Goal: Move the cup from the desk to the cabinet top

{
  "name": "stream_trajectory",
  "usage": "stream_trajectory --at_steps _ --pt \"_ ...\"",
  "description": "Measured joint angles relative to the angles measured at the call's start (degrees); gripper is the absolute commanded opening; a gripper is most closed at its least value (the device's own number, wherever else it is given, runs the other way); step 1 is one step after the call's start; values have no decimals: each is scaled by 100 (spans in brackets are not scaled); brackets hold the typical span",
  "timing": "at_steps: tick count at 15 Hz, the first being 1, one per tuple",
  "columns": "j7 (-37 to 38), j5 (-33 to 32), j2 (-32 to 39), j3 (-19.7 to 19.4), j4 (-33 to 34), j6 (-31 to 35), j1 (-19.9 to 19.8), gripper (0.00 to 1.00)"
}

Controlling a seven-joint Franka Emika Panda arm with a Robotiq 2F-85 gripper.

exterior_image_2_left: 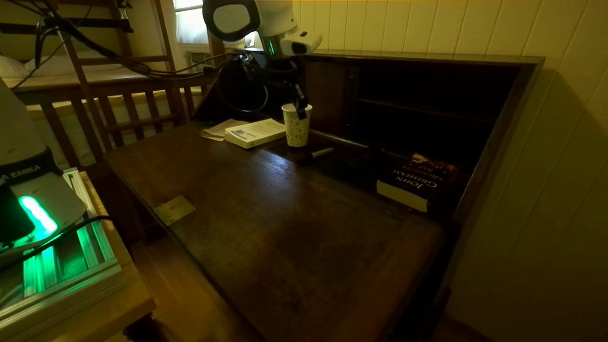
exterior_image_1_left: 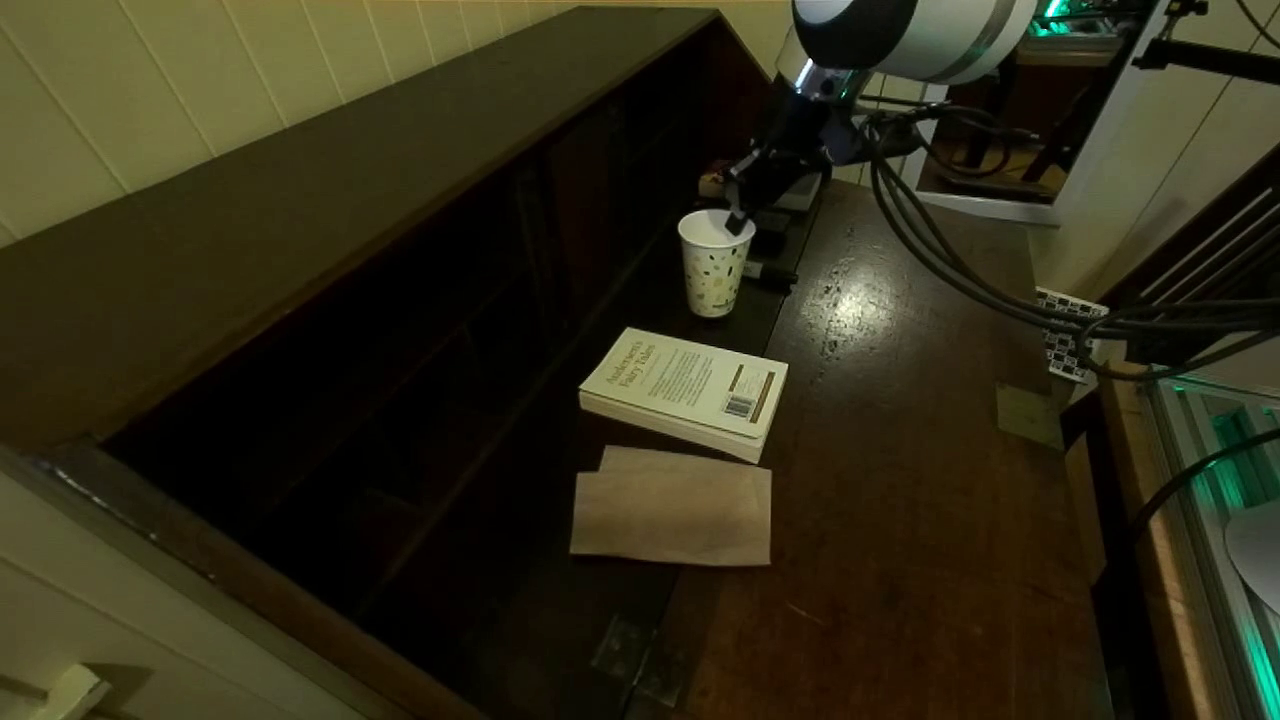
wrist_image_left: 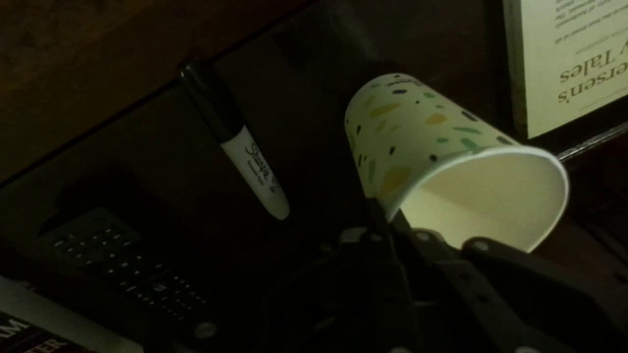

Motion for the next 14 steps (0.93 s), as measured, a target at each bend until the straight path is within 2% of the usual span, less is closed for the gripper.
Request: stream_trajectory --at_steps 8,14 --pt "-2 -20 -507 -65 190 -214 -60 1" --pt "-1 -241 -948 -348 509 -608 -165 1"
